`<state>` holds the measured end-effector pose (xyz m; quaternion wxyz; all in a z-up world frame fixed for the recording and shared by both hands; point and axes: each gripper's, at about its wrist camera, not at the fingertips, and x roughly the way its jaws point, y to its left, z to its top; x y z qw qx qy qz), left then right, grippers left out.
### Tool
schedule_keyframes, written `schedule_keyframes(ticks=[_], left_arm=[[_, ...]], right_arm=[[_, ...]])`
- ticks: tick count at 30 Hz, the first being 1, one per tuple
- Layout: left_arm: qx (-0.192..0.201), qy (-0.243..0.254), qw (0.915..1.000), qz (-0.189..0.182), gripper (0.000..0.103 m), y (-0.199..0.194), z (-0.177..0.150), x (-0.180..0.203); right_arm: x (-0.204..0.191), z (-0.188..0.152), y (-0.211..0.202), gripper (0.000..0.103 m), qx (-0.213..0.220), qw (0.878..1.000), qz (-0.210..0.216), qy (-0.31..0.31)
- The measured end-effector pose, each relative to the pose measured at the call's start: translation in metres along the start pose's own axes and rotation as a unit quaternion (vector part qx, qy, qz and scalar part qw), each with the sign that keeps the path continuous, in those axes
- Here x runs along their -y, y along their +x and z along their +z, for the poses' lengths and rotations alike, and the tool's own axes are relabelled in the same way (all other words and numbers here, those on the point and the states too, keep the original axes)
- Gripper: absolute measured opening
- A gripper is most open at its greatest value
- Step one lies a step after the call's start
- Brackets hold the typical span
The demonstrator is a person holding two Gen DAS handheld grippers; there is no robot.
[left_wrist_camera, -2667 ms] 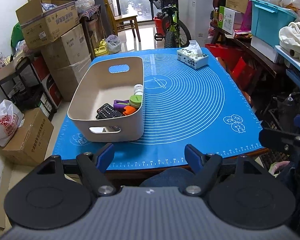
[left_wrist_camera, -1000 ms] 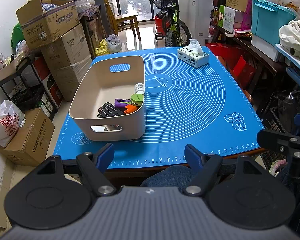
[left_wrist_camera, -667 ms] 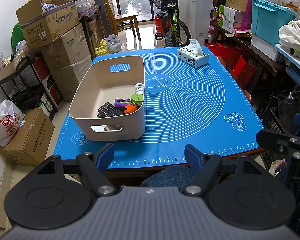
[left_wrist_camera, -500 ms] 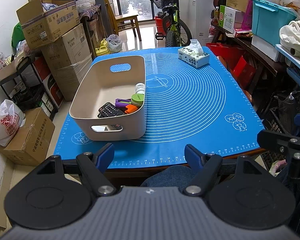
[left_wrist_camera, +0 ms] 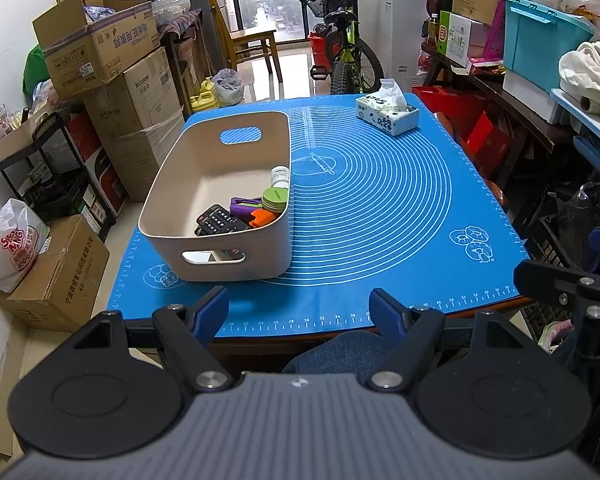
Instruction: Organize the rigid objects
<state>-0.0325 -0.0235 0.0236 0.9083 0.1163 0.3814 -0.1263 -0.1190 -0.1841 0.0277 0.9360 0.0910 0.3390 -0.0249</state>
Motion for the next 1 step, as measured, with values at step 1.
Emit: schedule_keyframes(ticks=[1], left_arm=[[-0.001, 0.001, 1.0000, 0.000, 0.078, 0.0001, -0.0001, 0.0000]], right_arm=[[0.0007, -0.0004, -0.0001, 0.101, 0.000, 1.000, 0.000, 0.000]])
